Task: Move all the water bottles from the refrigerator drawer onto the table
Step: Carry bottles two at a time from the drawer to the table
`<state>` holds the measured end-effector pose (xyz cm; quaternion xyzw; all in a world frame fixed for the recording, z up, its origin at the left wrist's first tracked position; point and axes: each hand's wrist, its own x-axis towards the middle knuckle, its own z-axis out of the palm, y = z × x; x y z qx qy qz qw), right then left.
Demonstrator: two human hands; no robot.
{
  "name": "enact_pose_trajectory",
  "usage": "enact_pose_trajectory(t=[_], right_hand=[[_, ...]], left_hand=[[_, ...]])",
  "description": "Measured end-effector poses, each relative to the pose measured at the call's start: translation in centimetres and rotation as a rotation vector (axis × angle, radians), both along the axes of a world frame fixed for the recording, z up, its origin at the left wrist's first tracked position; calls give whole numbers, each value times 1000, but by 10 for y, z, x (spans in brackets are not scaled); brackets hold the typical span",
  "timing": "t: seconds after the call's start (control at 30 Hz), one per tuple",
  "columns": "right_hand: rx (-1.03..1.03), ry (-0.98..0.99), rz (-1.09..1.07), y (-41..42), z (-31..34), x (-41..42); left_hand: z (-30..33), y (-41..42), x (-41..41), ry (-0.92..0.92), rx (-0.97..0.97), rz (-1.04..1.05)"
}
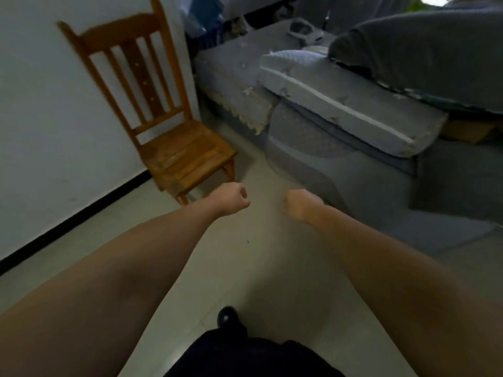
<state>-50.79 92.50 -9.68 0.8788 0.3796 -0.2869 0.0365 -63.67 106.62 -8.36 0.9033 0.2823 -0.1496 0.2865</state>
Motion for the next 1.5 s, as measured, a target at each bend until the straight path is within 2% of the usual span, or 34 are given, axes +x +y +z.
enact_pose_trajectory(t=[0.13, 0.27, 0.63, 1.0, 1.2, 1.5], right_hand=[[4, -17, 223, 94, 4, -35], [-5, -49, 329, 146, 9, -52], [18, -46, 837, 366, 14, -165], [45, -109, 1302, 569, 32, -269], [19, -98, 1533, 613, 28, -367], [77, -45, 1793, 617, 14, -566]], left_hand=[[6, 75, -54, -25, 9, 142], [10, 109, -87, -35, -2, 234], [5, 237, -229, -61, -22, 851], [15, 348, -321, -115, 36, 1338], [12, 343, -395, -100, 17, 1590], [2, 320, -553, -51, 46, 1848]])
